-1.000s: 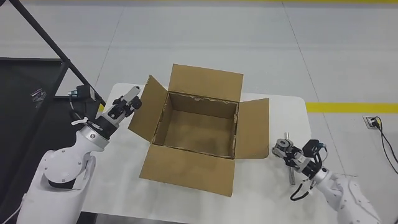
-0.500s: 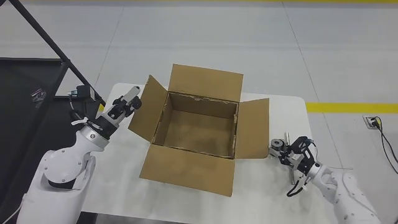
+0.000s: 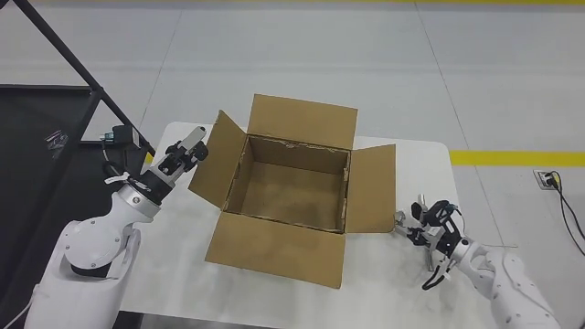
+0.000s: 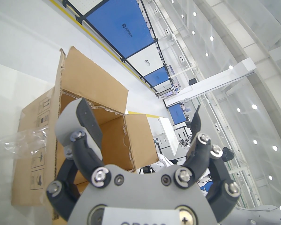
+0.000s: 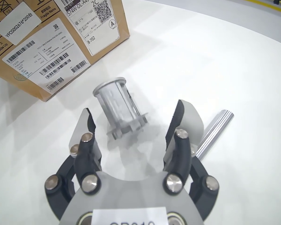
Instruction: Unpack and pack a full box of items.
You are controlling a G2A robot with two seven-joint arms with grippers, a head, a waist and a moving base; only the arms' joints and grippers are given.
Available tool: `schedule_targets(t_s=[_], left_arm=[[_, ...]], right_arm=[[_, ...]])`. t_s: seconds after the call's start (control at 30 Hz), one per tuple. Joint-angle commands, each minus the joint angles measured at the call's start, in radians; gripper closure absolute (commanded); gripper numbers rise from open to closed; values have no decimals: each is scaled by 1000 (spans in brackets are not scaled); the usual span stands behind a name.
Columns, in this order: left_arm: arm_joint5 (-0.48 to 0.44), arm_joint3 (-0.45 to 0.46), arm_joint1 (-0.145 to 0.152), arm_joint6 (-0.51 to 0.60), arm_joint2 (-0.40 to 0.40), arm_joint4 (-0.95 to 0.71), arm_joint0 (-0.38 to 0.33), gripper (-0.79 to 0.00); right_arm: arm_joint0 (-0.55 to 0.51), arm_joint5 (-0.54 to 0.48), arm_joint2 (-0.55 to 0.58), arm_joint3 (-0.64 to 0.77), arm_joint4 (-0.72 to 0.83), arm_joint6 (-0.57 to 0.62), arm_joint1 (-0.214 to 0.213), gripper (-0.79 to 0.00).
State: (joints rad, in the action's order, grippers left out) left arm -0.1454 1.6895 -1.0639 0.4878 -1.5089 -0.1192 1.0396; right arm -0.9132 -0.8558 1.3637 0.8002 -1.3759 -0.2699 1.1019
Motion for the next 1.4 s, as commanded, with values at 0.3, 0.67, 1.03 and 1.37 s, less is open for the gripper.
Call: schedule_targets(t_s=[0.3, 0.67, 1.03, 1.37], left_arm=[[0, 0, 0, 0, 0, 0, 0, -785], [0, 0, 0, 0, 0, 0, 0, -785], [0, 0, 0, 0, 0, 0, 0, -785], [-2, 13, 0, -33, -24, -6, 32, -785]], right_arm=[[-22, 12, 13, 37, 19, 29, -12, -720], [-36, 12, 20, 71, 42, 43, -21, -674], [-81, -156, 166, 138, 364, 55, -57, -785], [-89, -152, 158, 172, 450, 129, -62, -785]])
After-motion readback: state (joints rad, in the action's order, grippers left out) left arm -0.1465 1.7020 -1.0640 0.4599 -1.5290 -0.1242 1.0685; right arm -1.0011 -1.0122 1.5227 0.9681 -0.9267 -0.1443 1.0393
